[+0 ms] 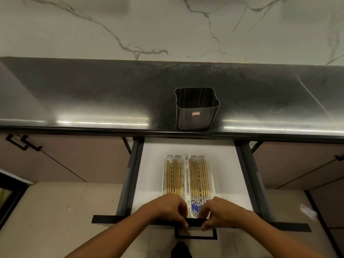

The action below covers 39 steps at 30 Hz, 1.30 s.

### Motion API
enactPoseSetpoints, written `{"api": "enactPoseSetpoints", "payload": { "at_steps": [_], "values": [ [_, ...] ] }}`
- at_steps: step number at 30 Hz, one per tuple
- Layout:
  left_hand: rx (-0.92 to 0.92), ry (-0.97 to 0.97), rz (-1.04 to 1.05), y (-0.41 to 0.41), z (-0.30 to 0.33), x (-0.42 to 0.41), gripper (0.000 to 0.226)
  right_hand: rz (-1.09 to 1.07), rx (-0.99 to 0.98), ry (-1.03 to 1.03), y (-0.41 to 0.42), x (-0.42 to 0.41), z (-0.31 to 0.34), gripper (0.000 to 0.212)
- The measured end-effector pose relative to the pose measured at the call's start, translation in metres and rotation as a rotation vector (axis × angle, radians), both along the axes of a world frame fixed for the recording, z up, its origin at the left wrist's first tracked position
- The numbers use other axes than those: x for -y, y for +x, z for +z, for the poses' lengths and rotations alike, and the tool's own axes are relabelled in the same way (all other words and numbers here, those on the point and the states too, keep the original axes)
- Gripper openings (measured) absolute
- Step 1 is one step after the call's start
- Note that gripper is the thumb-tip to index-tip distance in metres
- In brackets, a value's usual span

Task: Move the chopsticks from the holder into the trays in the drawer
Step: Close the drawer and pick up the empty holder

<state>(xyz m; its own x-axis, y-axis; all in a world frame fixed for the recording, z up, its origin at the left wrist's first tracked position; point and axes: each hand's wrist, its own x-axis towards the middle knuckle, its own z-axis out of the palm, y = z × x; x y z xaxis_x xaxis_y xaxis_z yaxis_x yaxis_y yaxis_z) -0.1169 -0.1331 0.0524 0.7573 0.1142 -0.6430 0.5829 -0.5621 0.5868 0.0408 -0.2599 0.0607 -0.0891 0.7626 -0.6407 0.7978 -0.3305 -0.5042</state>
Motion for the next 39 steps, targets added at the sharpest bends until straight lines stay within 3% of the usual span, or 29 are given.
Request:
{"api": "enactPoseSetpoints", "payload": {
  "at_steps": [11,17,19,22,25,28,31,33,39],
  "values": [
    [0.091,0.312,-0.090,0.005,0.001,0.003,0.034,0.139,0.160,0.080,0.003,-0.010,0.002,0.038],
    [0.275,0.625,-0.018,0.020,-0.006,-0.026,0.059,0.121,0.327,0.204,0.024,-0.037,0.006,0.038],
    [0.355,0.717,0.067,0.023,-0.010,-0.037,0.079,0.055,0.397,0.307,0.034,-0.043,0.003,0.048],
    [0.400,0.844,0.179,0.031,-0.013,-0.053,0.110,-0.074,0.553,0.509,0.049,-0.052,-0.006,0.080],
    [0.358,0.897,0.261,0.046,-0.014,-0.067,0.119,-0.220,0.648,0.559,0.061,-0.068,-0.016,0.110],
    [0.311,0.970,0.302,0.064,-0.011,-0.085,0.122,-0.338,0.712,0.516,0.077,-0.089,-0.023,0.123],
    [0.265,1.041,0.317,0.079,-0.008,-0.107,0.119,-0.416,0.756,0.502,0.090,-0.109,-0.023,0.124],
    [0.266,1.076,0.298,0.084,-0.008,-0.120,0.105,-0.444,0.785,0.504,0.096,-0.120,-0.024,0.119],
    [0.357,1.224,0.203,0.085,-0.017,-0.154,0.068,-0.493,0.888,0.676,0.118,-0.138,-0.032,0.075]
  ]
}}
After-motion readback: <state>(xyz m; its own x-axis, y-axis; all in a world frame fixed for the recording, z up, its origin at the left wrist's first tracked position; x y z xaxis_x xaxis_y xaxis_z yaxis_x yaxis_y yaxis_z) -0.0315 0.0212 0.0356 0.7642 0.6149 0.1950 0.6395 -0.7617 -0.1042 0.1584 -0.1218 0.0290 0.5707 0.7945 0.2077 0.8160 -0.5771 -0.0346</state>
